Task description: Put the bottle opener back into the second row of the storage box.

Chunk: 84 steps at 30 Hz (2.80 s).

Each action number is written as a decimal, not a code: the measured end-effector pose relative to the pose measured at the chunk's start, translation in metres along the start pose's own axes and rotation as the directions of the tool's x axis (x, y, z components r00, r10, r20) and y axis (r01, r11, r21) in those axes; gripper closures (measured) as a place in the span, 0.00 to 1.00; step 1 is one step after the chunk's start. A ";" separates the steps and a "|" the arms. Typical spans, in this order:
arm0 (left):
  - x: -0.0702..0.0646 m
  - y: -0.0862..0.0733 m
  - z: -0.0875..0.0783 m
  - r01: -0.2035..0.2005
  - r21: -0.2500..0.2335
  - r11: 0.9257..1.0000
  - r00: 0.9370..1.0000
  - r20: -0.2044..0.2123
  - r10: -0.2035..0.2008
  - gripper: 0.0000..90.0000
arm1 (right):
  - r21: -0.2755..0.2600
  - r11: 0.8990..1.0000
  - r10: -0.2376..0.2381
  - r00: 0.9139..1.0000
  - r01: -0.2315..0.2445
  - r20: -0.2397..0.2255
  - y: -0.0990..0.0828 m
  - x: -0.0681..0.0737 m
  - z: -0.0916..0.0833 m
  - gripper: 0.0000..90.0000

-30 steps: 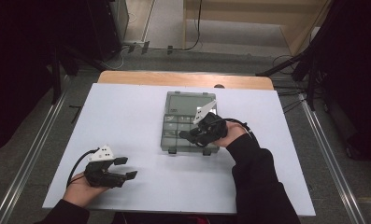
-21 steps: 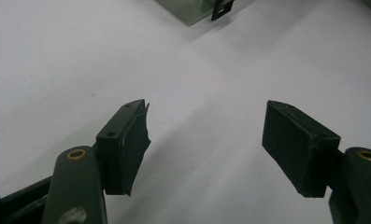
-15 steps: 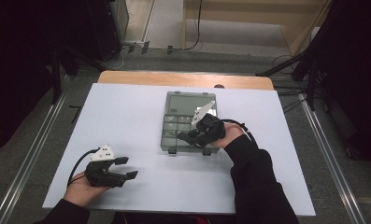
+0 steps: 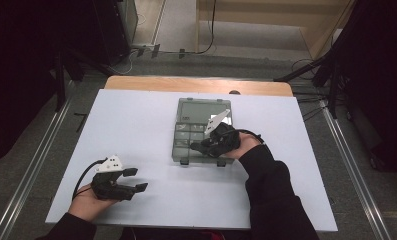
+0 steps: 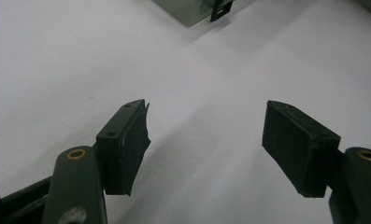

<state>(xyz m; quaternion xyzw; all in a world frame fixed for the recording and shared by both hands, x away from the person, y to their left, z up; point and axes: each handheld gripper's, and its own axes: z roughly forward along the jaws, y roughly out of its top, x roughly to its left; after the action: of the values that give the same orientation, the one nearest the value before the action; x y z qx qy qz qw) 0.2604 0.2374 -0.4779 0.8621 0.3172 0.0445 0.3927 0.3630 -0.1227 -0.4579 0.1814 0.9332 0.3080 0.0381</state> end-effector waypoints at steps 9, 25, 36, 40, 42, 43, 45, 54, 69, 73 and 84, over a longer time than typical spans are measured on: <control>0.000 0.000 0.000 -0.001 0.001 1.000 1.000 0.001 0.001 0.35 | -0.020 1.000 0.013 1.000 -0.013 0.005 0.000 -0.001 0.002 0.63; 0.000 -0.001 -0.002 0.002 0.000 1.000 1.000 0.001 -0.002 0.35 | -0.064 0.983 0.169 0.984 -0.172 -0.063 -0.003 0.003 -0.004 0.29; 0.001 -0.002 -0.003 0.003 -0.004 1.000 1.000 0.001 -0.003 0.35 | -0.043 0.977 0.206 0.976 -0.209 -0.066 -0.008 0.017 -0.009 0.27; 0.001 -0.002 -0.003 0.004 -0.003 1.000 1.000 0.004 -0.004 0.35 | -0.045 0.973 0.225 0.972 -0.228 -0.062 -0.011 0.022 -0.012 0.29; 0.001 -0.002 -0.003 0.002 -0.002 1.000 1.000 0.004 -0.002 0.35 | -0.047 0.969 0.239 0.969 -0.242 -0.060 -0.014 0.025 -0.014 0.29; 0.001 -0.002 -0.003 0.002 -0.003 1.000 1.000 0.003 -0.002 0.35 | -0.051 0.968 0.241 0.969 -0.244 -0.060 -0.016 0.027 -0.015 0.29; 0.001 -0.002 -0.003 0.003 -0.003 1.000 1.000 0.004 -0.003 0.35 | -0.058 0.966 0.248 0.967 -0.251 -0.057 -0.019 0.029 -0.018 0.29; 0.001 -0.002 -0.003 0.004 -0.002 1.000 1.000 0.002 -0.004 0.35 | -0.030 0.964 0.264 0.962 -0.266 -0.067 -0.027 0.041 -0.025 0.29; 0.001 -0.002 -0.003 0.004 -0.004 1.000 1.000 -0.001 -0.004 0.35 | -0.043 0.966 0.253 0.967 -0.254 -0.040 -0.051 0.054 -0.033 0.28; 0.001 -0.002 -0.003 0.006 -0.004 1.000 1.000 -0.001 -0.006 0.35 | -0.052 0.963 0.263 0.964 -0.264 -0.039 -0.058 0.055 -0.034 0.28; 0.001 -0.003 -0.004 0.010 -0.008 1.000 1.000 -0.006 -0.010 0.35 | -0.066 0.954 0.292 0.956 -0.293 -0.020 -0.079 0.057 -0.039 0.27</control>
<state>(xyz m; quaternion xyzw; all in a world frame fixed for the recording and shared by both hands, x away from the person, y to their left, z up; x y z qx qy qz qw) 0.2582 0.2419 -0.4770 0.8587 0.3227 0.0466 0.3953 0.2777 -0.1826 -0.4702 0.3146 0.8851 0.3429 -0.0063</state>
